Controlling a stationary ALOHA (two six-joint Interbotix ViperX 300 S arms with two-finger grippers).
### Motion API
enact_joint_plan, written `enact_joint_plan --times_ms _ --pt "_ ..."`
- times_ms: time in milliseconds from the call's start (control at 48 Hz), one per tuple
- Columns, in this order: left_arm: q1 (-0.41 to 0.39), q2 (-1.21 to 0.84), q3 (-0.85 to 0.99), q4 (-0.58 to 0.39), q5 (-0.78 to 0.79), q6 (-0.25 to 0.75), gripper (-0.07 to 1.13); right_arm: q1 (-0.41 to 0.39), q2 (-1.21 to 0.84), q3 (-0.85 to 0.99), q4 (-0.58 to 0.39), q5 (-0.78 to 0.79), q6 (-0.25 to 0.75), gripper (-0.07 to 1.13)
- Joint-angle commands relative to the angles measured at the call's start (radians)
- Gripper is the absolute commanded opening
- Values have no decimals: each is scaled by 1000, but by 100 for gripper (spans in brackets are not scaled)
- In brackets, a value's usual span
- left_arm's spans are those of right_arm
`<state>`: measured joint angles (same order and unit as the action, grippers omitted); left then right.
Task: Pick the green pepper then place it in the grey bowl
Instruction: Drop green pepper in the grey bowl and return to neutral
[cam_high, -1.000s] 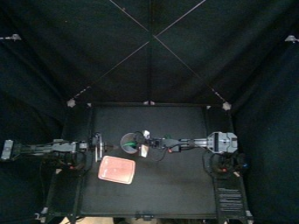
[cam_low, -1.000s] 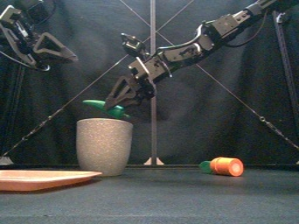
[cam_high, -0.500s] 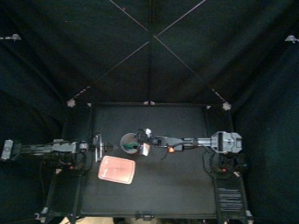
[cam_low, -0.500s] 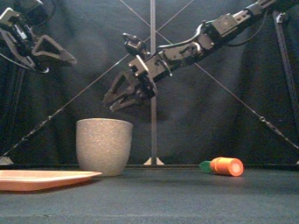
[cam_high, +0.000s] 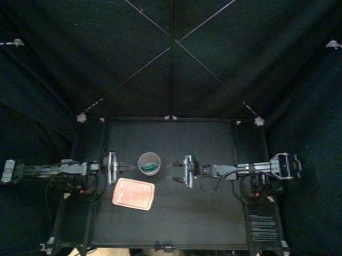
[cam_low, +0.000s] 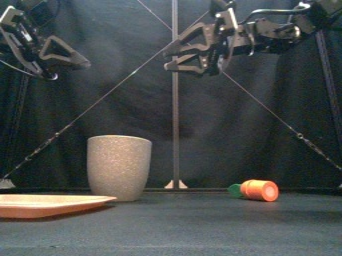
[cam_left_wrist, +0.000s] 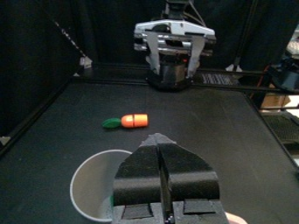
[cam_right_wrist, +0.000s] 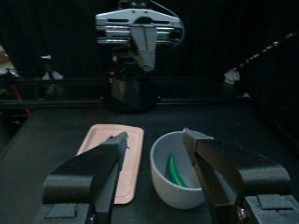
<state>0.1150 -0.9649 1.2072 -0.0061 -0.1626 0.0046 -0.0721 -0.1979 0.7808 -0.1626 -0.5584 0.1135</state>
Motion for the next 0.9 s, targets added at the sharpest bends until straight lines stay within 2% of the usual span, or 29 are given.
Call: enact_joint_plan --times_ms 21,208,896 --pt "3 0 0 2 -69 2 0 11 -40 21 5 -20 2 89" --pt "5 0 32 -2 -124 0 0 12 -38 49 15 -20 2 89" --pt "5 0 37 -3 -126 0 0 11 -37 48 15 -20 0 89"
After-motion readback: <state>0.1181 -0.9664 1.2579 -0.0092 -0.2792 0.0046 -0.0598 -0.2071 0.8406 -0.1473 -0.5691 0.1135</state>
